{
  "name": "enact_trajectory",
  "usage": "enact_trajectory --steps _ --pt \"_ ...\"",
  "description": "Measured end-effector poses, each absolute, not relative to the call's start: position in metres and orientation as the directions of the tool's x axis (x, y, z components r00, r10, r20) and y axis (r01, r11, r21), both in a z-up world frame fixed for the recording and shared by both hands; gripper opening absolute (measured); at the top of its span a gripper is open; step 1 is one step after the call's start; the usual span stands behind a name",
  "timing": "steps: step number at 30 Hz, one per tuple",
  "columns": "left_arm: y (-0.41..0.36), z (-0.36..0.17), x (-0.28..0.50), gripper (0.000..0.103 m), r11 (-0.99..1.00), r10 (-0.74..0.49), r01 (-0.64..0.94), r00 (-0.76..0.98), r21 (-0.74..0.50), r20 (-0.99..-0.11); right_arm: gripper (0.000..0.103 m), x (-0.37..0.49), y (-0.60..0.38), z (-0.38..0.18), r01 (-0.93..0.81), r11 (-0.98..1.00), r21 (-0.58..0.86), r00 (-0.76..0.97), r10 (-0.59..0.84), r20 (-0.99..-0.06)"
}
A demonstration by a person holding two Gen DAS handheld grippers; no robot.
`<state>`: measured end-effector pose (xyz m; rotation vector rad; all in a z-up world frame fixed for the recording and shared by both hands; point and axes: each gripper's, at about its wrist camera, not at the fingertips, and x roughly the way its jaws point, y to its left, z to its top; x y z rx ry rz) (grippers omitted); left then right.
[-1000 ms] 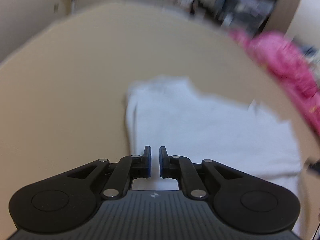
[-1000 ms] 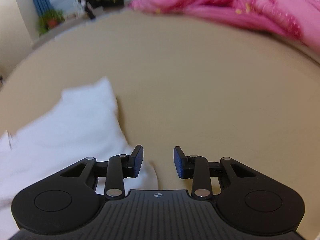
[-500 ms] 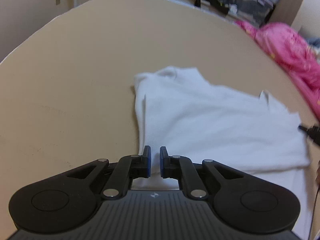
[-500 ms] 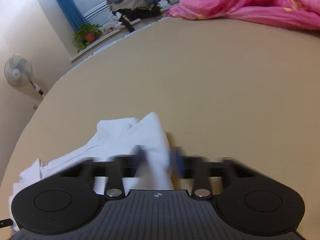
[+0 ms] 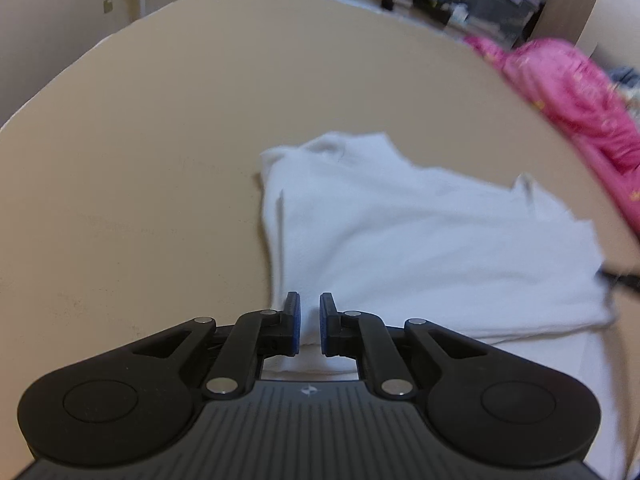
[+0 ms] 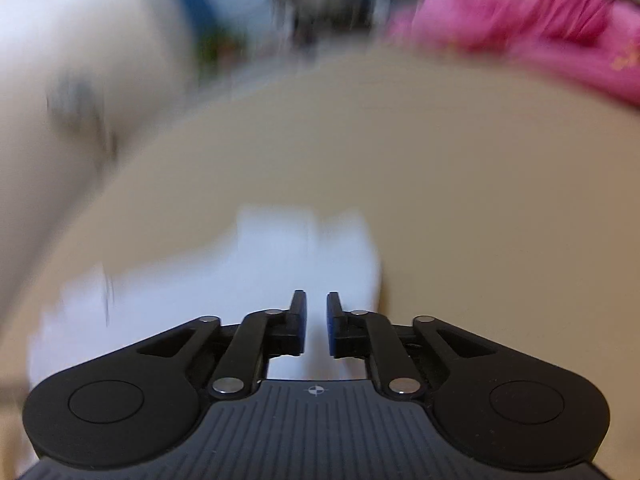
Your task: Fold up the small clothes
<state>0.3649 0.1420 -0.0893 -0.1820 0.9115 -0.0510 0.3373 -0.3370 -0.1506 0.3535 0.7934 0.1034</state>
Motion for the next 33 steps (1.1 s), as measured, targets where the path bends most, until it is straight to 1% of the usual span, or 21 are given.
enact_trajectory --steps 1,2,4,5,6,7,8,9,10,12,16,17,18,19,20,22,25,29,33 --pt "0.143 -0.088 0.362 0.012 0.981 -0.132 -0.029 0.621 -0.191 -0.773 0.01 0.328 -0.335 -0.154 0.047 0.945 0.323 0.7 0.199 -0.685" --pt "0.144 -0.089 0.361 0.013 0.981 -0.134 -0.028 0.622 -0.194 -0.771 0.01 0.32 -0.336 -0.151 0.051 0.945 0.323 0.718 0.19 -0.67" --pt "0.142 -0.102 0.361 0.014 0.987 -0.108 -0.034 0.584 -0.157 -0.804 0.011 0.307 -0.336 -0.144 0.073 0.937 0.342 0.736 0.181 -0.652" --pt "0.143 -0.105 0.36 0.015 0.988 -0.104 -0.031 0.584 -0.15 -0.805 0.011 0.302 -0.334 -0.144 0.066 0.943 0.327 0.731 0.177 -0.659" --pt "0.141 -0.101 0.356 0.017 0.99 -0.089 -0.034 0.592 -0.135 -0.801 0.01 0.3 -0.332 -0.151 0.084 0.957 0.278 0.686 0.147 -0.712" --pt "0.14 -0.093 0.35 0.017 0.991 -0.075 -0.044 0.592 -0.125 -0.802 0.009 0.294 -0.333 -0.156 0.119 0.964 0.238 0.646 0.107 -0.756" --pt "0.141 -0.083 0.341 0.019 0.989 -0.083 -0.046 0.603 -0.139 -0.793 0.024 0.281 -0.339 -0.152 0.171 0.962 0.213 0.627 0.06 -0.776" --pt "0.142 -0.071 0.329 0.023 0.987 -0.103 -0.032 0.62 -0.156 -0.778 0.031 0.274 -0.345 -0.145 0.221 0.952 0.213 0.616 0.033 -0.787" --pt "0.141 -0.059 0.317 0.025 0.988 -0.115 -0.005 0.636 -0.153 -0.763 0.031 0.261 -0.351 -0.136 0.266 0.936 0.231 0.619 0.018 -0.785" --pt "0.137 -0.032 0.289 0.027 0.994 -0.092 0.02 0.672 -0.106 -0.735 0.031 0.226 -0.361 -0.11 0.279 0.911 0.304 0.669 0.043 -0.742" --pt "0.143 0.004 0.225 0.027 0.993 -0.096 0.023 0.697 -0.112 -0.711 0.032 0.159 -0.362 -0.069 0.195 0.926 0.322 0.747 0.072 -0.661" --pt "0.144 0.008 0.208 0.027 0.993 -0.101 0.023 0.7 -0.119 -0.707 0.034 0.142 -0.363 -0.064 0.184 0.926 0.329 0.759 0.079 -0.647" --pt "0.145 0.01 0.188 0.031 0.992 -0.109 0.026 0.699 -0.127 -0.707 0.037 0.126 -0.365 -0.061 0.183 0.923 0.338 0.765 0.082 -0.638" --pt "0.147 0.01 0.171 0.037 0.99 -0.116 0.026 0.697 -0.137 -0.708 0.037 0.114 -0.366 -0.061 0.19 0.918 0.347 0.766 0.082 -0.637" --pt "0.15 0.009 0.155 0.045 0.989 -0.119 0.017 0.695 -0.149 -0.709 0.037 0.1 -0.368 -0.065 0.199 0.911 0.36 0.764 0.086 -0.64" --pt "0.155 -0.002 0.126 0.045 0.987 -0.115 -0.007 0.675 -0.162 -0.729 0.037 0.077 -0.371 -0.076 0.211 0.903 0.376 0.747 0.099 -0.657" --pt "0.162 -0.032 0.1 0.044 0.985 -0.107 -0.05 0.569 -0.164 -0.815 0.037 0.055 -0.367 -0.099 0.228 0.906 0.356 0.688 0.109 -0.718" --pt "0.173 -0.055 0.085 0.044 0.983 -0.107 -0.085 0.455 -0.163 -0.884 0.038 0.034 -0.365 -0.113 0.182 0.923 0.339 0.629 0.156 -0.762" --pt "0.185 -0.075 0.079 0.044 0.98 -0.121 -0.109 0.348 -0.169 -0.93 0.038 0.027 -0.364 -0.136 0.204 0.915 0.349 0.537 0.194 -0.821"
